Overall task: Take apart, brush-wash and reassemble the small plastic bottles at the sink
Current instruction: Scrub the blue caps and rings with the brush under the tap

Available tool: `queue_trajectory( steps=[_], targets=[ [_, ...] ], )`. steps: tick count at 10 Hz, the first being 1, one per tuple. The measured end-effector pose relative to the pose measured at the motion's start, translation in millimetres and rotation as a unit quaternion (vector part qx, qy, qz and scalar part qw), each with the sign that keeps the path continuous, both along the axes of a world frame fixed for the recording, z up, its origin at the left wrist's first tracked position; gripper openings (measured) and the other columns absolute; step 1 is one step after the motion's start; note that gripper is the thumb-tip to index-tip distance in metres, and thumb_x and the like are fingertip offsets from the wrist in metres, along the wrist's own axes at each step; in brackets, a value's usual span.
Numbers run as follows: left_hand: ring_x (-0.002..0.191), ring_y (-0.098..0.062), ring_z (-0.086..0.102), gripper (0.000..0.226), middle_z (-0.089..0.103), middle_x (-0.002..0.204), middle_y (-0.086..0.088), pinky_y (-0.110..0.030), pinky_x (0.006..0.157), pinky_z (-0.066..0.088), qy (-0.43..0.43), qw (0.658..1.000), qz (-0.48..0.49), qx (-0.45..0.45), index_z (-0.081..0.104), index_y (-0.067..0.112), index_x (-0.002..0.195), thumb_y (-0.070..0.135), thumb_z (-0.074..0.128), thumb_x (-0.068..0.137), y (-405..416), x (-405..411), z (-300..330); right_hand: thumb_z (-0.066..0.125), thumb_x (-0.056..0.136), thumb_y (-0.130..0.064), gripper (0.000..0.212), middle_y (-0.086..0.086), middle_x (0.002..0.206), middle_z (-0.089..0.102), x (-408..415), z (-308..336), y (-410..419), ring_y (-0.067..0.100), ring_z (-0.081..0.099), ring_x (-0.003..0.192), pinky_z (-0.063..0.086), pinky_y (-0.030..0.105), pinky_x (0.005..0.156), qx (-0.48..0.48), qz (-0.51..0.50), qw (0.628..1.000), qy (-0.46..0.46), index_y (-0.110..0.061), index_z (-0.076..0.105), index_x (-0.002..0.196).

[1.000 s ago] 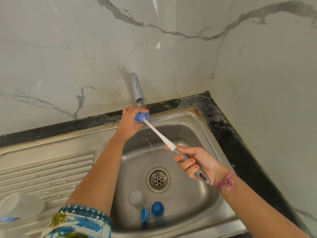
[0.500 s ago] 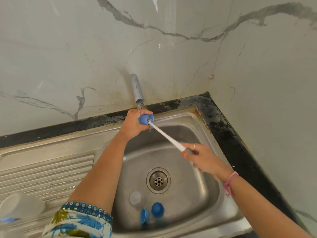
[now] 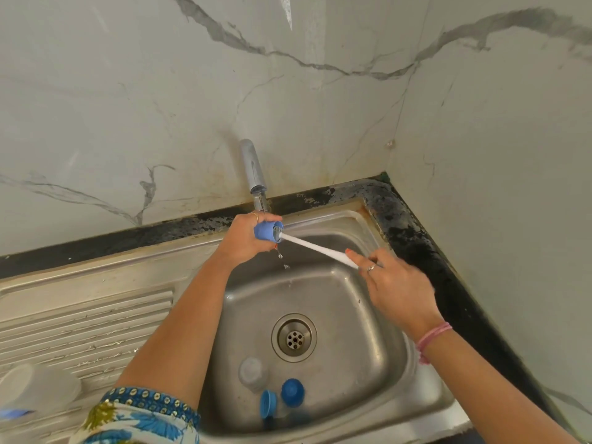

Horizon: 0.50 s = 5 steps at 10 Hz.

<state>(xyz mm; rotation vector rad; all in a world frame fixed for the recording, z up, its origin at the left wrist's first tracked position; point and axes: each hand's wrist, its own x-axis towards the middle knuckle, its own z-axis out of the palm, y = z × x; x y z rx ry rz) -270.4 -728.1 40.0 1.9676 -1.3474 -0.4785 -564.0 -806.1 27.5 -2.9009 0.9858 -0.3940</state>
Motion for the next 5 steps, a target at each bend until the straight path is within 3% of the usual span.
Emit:
queue_trajectory(
  steps=[1, 2, 3, 4, 5],
  targets=[
    [0.099, -0.009, 0.059, 0.051, 0.067, 0.106, 0.002, -0.002, 0.083, 0.039, -0.024, 0.998, 0.019, -0.048, 0.07, 0.012, 0.112, 0.001, 0.086, 0.065, -5, 1, 0, 0.055, 0.097, -0.023, 0.034, -0.001, 0.078, 0.055, 9, 10, 15, 0.007, 0.044, 0.052, 0.04, 0.019, 0.043, 0.581, -0.044, 0.8, -0.141, -0.028, 0.056, 0.131],
    [0.11, -0.023, 0.058, 0.052, 0.068, 0.11, 0.007, -0.032, 0.098, 0.046, -0.05, 0.995, 0.028, -0.076, 0.069, 0.024, 0.111, 0.006, 0.086, 0.065, -6, 5, -3, 0.052, 0.097, -0.019, 0.031, 0.002, 0.071, 0.049, 6, 14, 12, 0.005, 0.033, 0.043, 0.027, 0.014, 0.036, 0.841, -0.073, 0.486, -0.226, -0.01, 0.06, 0.126],
    [0.111, -0.026, 0.055, 0.053, 0.066, 0.11, 0.01, -0.035, 0.097, 0.044, -0.074, 0.994, 0.016, -0.077, 0.068, 0.031, 0.109, 0.004, 0.085, 0.066, -4, 9, -3, 0.051, 0.098, -0.022, 0.032, 0.002, 0.069, 0.047, 4, 19, 13, 0.005, 0.034, 0.044, 0.029, 0.016, 0.037, 0.823, -0.072, 0.529, -0.194, -0.017, 0.056, 0.13],
    [0.103, -0.014, 0.057, 0.049, 0.066, 0.107, 0.009, -0.008, 0.089, 0.039, -0.07, 0.997, -0.03, -0.018, 0.071, 0.019, 0.111, 0.004, 0.085, 0.067, -2, 10, 3, 0.051, 0.099, -0.028, 0.045, -0.003, 0.077, 0.05, 0, 7, 12, 0.008, 0.043, 0.053, 0.039, 0.023, 0.046, 0.297, -0.016, 0.955, 0.013, -0.036, 0.042, 0.142],
    [0.094, -0.005, 0.057, 0.052, 0.065, 0.108, 0.006, -0.001, 0.074, 0.039, -0.03, 0.997, -0.053, 0.054, 0.07, 0.018, 0.115, 0.007, 0.086, 0.067, 2, 6, 4, 0.074, 0.076, -0.008, 0.066, 0.002, 0.074, 0.048, -10, -2, 3, 0.014, 0.033, 0.051, 0.026, 0.027, 0.039, -0.06, 0.021, 0.998, 0.015, -0.03, 0.055, 0.135]
  ],
)
